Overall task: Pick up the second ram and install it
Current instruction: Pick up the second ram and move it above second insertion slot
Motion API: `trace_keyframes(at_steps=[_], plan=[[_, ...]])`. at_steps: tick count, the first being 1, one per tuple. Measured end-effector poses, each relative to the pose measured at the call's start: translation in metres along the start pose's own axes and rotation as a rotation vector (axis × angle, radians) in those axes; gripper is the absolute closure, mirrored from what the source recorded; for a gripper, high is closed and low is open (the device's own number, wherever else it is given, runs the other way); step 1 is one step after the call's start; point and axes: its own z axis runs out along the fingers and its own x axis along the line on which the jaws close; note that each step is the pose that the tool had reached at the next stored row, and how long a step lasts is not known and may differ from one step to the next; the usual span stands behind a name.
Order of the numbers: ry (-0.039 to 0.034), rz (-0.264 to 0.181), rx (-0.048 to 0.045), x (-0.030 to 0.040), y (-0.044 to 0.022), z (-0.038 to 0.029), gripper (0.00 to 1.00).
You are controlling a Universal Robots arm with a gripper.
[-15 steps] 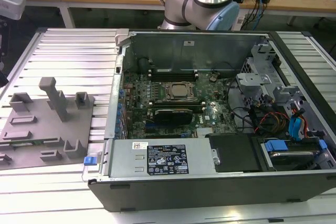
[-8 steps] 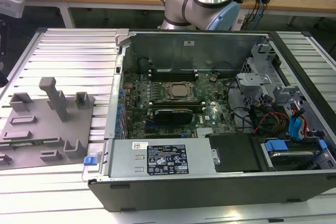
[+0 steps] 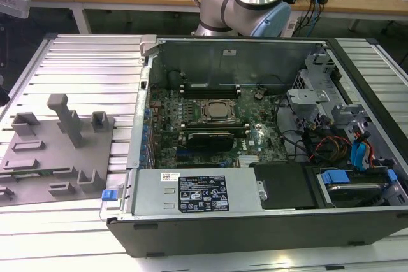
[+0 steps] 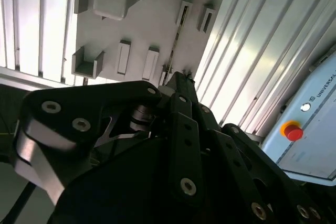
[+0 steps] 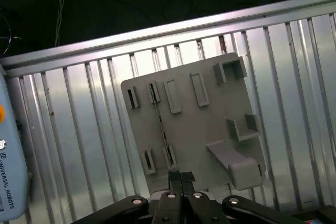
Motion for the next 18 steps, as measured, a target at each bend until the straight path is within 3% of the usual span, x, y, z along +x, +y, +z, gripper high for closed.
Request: trace_keyframes(at_steps=[4, 5, 6, 7, 11, 14, 18], plan=[[0.0007, -0.027, 0.0004, -0.0001, 0.0000, -0.0001, 0.89], [-0.0025, -0.027, -0.0005, -0.0002, 0.0001, 0.0000, 0.89], [-0.0166, -0.027, -0.0058, -0.0001, 0.0000, 0.0003, 0.89], [-0.0217, -0.030, -0.0100, -0.0001, 0.0001, 0.0005, 0.89], [-0.0210, -0.038, -0.0109, -0.0001, 0.0000, 0.0005, 0.89], [-0.0209, -0.039, -0.0109, -0.0001, 0.0001, 0.0005, 0.70], [-0.0209, -0.040, -0.0109, -0.0001, 0.0000, 0.0008, 0.70]])
